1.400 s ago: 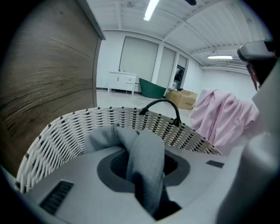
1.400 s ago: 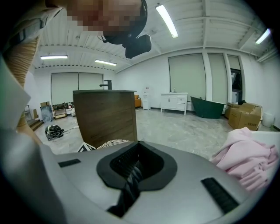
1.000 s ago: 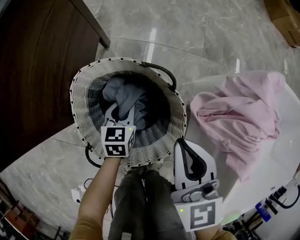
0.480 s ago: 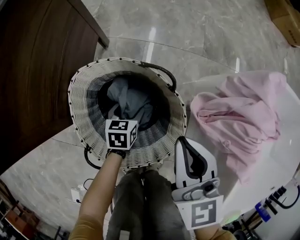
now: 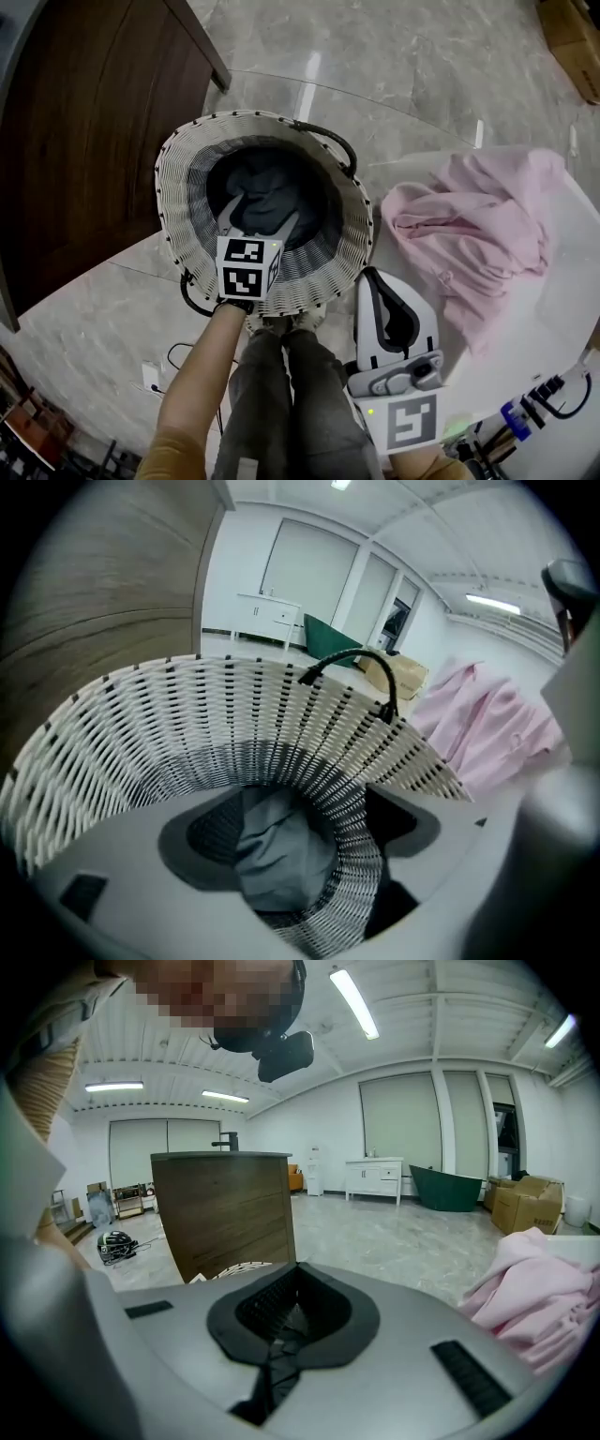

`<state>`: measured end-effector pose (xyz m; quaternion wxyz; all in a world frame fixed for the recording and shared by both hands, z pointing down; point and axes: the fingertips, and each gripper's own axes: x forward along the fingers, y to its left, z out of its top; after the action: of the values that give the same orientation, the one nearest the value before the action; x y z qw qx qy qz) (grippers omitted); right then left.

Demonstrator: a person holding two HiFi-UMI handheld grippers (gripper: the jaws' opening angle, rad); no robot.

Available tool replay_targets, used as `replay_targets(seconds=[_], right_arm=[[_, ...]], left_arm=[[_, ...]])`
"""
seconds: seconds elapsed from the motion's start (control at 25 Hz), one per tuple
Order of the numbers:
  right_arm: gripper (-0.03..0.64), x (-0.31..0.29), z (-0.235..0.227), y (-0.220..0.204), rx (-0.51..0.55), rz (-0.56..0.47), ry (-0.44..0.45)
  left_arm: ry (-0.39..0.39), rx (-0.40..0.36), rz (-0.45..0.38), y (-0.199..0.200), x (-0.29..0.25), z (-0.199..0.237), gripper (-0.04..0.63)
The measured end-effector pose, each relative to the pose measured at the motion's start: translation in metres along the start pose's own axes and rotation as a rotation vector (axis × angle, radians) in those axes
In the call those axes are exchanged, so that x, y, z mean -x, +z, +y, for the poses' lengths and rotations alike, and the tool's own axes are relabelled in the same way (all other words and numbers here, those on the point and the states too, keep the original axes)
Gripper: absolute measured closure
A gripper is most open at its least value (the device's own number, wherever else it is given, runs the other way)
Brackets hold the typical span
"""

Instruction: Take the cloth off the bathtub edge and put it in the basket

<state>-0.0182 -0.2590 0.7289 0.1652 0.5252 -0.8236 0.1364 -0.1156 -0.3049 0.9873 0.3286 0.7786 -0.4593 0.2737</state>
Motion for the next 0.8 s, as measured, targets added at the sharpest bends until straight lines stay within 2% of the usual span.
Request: replay_targets(seconds=[0.04, 0.08, 0.12, 0.28, 0.32, 0.8], right_arm=[[0.612, 0.003, 0.001, 0.007, 0.003, -0.003, 0.001], [0.612, 0.007, 0.001, 0.014, 0.007, -0.004, 0.001], [0.612, 0.011, 0.002, 0.021, 0.01, -0.005, 0.001], [0.612, 0.03, 0.009, 0.058, -0.001, -0.038, 0.02], [0.612, 0.035, 0.012, 0.07, -0.003, -0.054, 0.028], [0.612, 0.118, 0.029, 0.163, 0.061, -0.102, 0.025]], left_arm=[[-0.002, -0.015, -0.001, 0.004, 0.009, -0.004, 0.233], [0.005, -0.035, -0.008, 0.009, 0.018, -0.006, 0.343], [0.018, -0.051, -0.018, 0.015, 0.028, -0.008, 0.411], [0.065, -0.065, -0.074, 0.043, 0.069, -0.013, 0.567], [0.067, -0.065, -0.088, 0.051, 0.079, -0.015, 0.588], [0.074, -0.138, -0.203, 0.14, 0.195, -0.072, 0.589]])
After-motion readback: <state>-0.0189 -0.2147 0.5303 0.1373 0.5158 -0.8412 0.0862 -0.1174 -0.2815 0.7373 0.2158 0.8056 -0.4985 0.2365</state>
